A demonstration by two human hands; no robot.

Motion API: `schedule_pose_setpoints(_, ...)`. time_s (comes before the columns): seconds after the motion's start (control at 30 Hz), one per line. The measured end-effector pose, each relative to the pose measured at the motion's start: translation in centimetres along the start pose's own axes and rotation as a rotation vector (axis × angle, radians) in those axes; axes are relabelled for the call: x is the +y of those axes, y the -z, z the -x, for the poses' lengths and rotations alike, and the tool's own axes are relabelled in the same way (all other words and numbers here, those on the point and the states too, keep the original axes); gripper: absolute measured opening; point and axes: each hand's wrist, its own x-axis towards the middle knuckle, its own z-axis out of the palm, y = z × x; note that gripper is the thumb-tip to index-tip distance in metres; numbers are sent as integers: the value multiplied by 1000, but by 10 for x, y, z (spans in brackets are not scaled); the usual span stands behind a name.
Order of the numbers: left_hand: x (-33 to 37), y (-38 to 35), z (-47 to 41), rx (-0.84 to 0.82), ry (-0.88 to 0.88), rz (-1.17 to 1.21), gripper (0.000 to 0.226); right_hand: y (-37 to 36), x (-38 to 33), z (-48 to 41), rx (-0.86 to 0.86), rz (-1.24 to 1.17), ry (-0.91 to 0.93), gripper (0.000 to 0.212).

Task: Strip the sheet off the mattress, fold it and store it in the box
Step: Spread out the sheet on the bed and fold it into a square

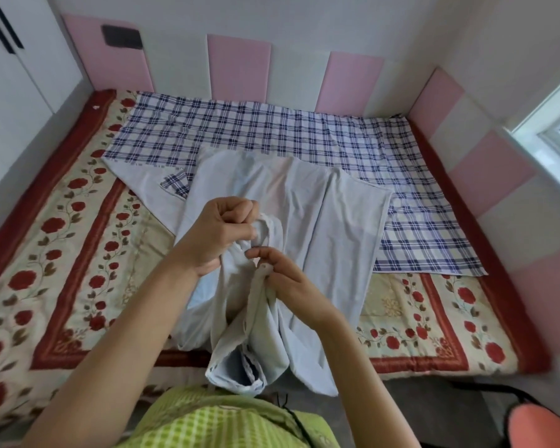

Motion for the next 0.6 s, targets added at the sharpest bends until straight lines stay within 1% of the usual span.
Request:
schedule_pose_setpoints(0.07,1,0,4,-33,-1,-2,48,4,7,-4,39,69,59,50)
schedule_pose_setpoints(0.1,1,-1,6,-37,-2,4,48,6,10,-7,70,112,109,48)
schedule_pose_setpoints(0.13,1,-2,7,-34,-2,17,48,6,13,-9,116,159,166,45)
schedule_pose_setpoints(0.2,1,-4,9,-2,-1,60,48,6,22,-14,261,218,244,39)
schedule_pose_setpoints(0.3,-3,-6,12,77,-15,128,47,9,34,-19,452,141,286,29)
schedule_pose_setpoints(0.37,-7,-4,12,146,-17,223,47,13,41,-21,495,13,266,25)
schedule_pose_setpoints(0.4,-9,-3,12,178,-14,286,48,14,43,-20,455,-64,221,24)
schedule_pose_setpoints(0.43,-11,-2,10,211,-14,338,48,13,45,-18,378,-122,163,25)
schedule_pose_setpoints(0.5,-15,-2,7,302,-18,379,50,8,52,-12,184,-130,73,27)
schedule_pose_setpoints(0.57,-17,-3,4,394,-28,390,54,-3,61,-8,57,-99,63,27)
schedule_pose_setpoints(0.6,-19,-4,4,412,-29,392,55,-9,65,-7,29,-127,79,26)
